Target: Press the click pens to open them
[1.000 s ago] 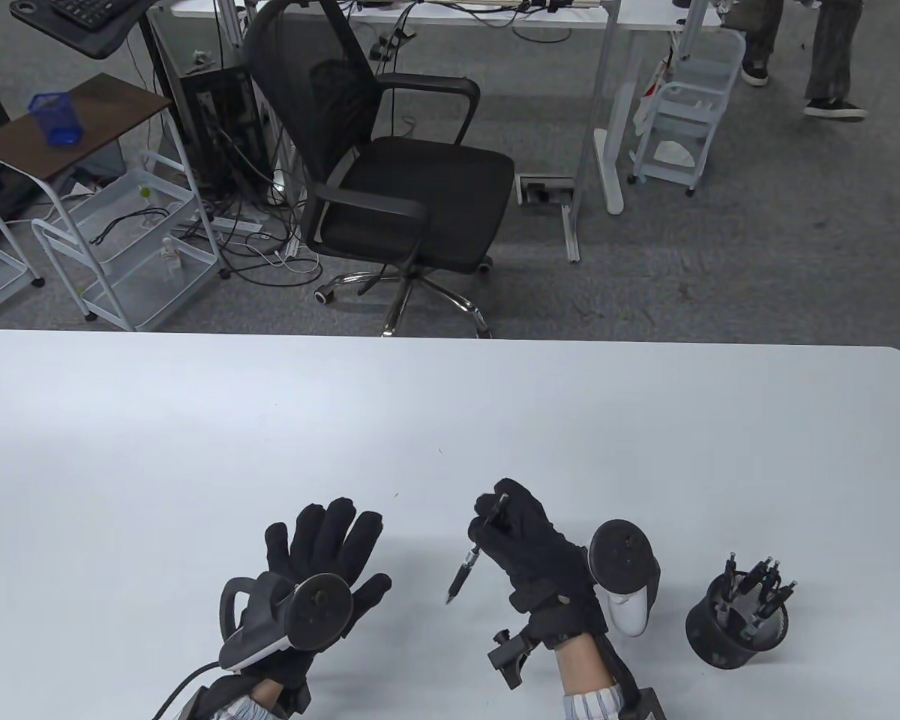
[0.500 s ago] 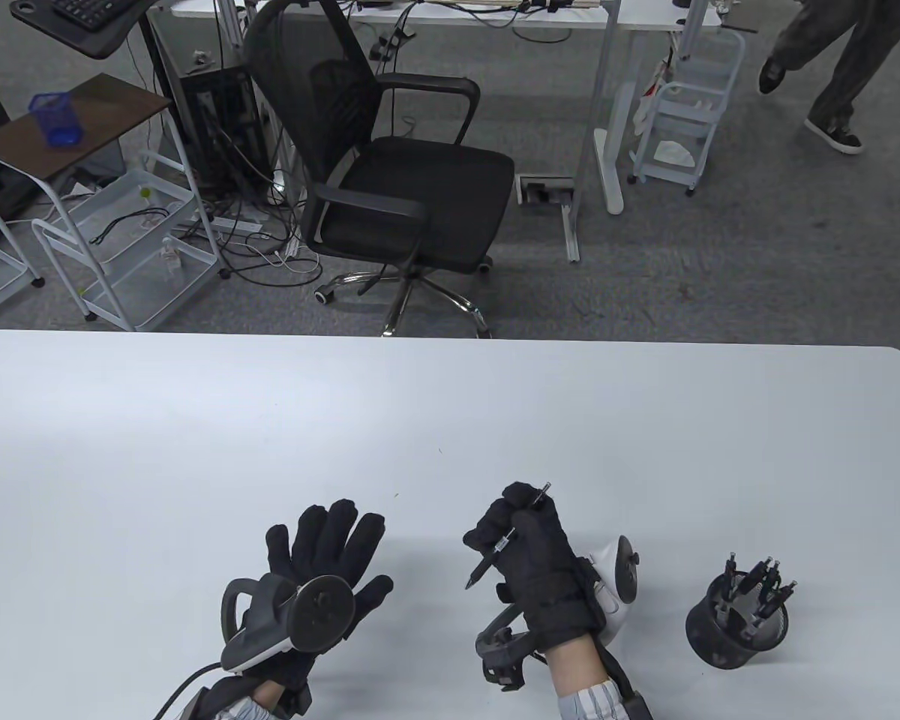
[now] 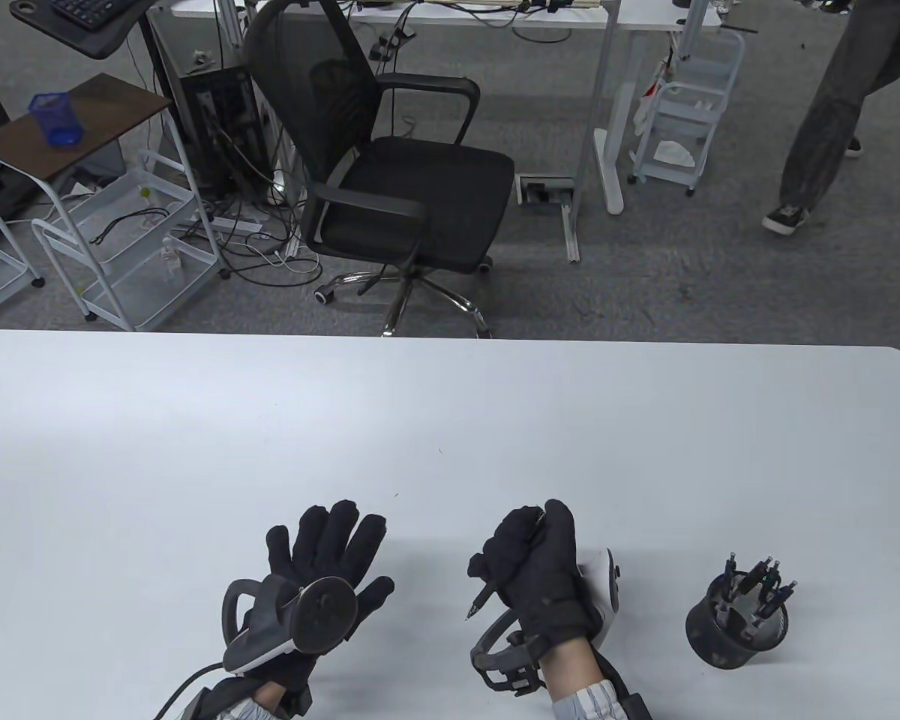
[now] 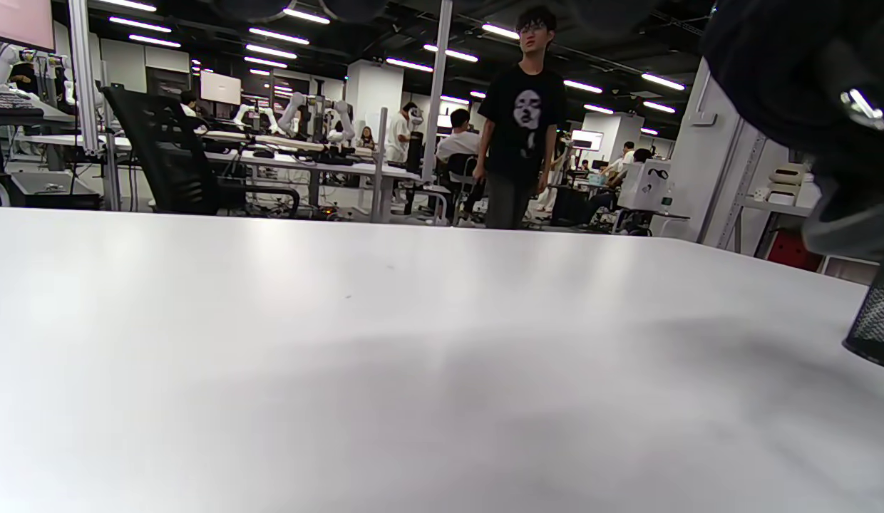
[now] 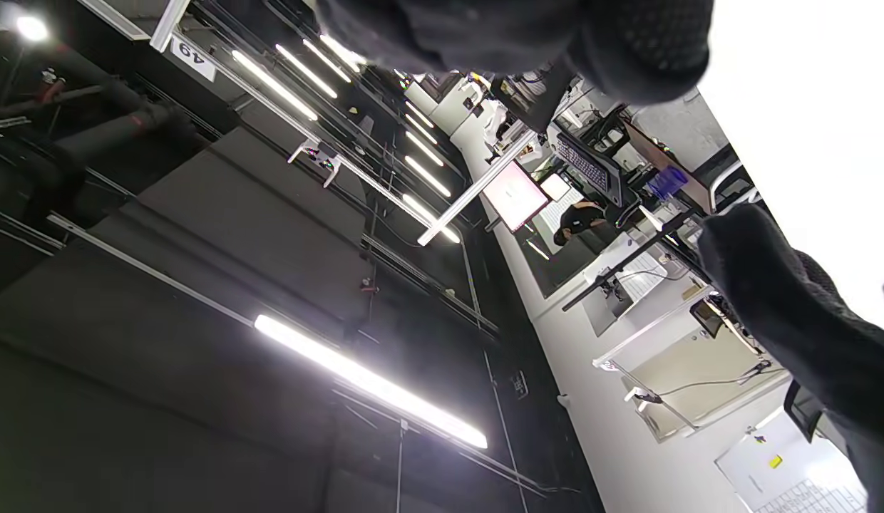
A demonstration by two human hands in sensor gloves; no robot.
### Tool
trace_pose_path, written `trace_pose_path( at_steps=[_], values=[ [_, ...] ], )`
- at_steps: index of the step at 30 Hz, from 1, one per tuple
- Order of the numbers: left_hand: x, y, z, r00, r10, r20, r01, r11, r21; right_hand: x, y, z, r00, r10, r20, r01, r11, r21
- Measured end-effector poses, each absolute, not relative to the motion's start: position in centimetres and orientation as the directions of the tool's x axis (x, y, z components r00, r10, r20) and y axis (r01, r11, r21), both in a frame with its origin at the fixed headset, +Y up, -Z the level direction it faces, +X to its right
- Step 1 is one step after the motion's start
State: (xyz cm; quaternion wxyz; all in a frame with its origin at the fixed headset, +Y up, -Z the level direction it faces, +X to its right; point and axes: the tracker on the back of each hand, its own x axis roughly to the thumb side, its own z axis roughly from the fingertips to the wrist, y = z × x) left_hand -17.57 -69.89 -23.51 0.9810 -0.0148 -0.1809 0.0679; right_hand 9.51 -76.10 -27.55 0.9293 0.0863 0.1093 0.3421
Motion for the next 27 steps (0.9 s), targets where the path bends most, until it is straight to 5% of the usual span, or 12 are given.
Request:
trace_pose_path(
  at_steps=[18, 27],
  values=[
    [-17.5, -69.9, -23.6, 0.925, 0.139, 0.353, -0.128, 0.990, -0.057, 9.6, -75.7, -27.8, 0.723, 0.685, -0.093, -0.651, 0.720, 0.241],
    [-17.6, -69.8, -23.6, 0.925, 0.142, 0.353, -0.131, 0.990, -0.055, 8.9, -74.0, -28.2, 0.493, 0.870, 0.020, -0.806, 0.448, 0.387]
  ],
)
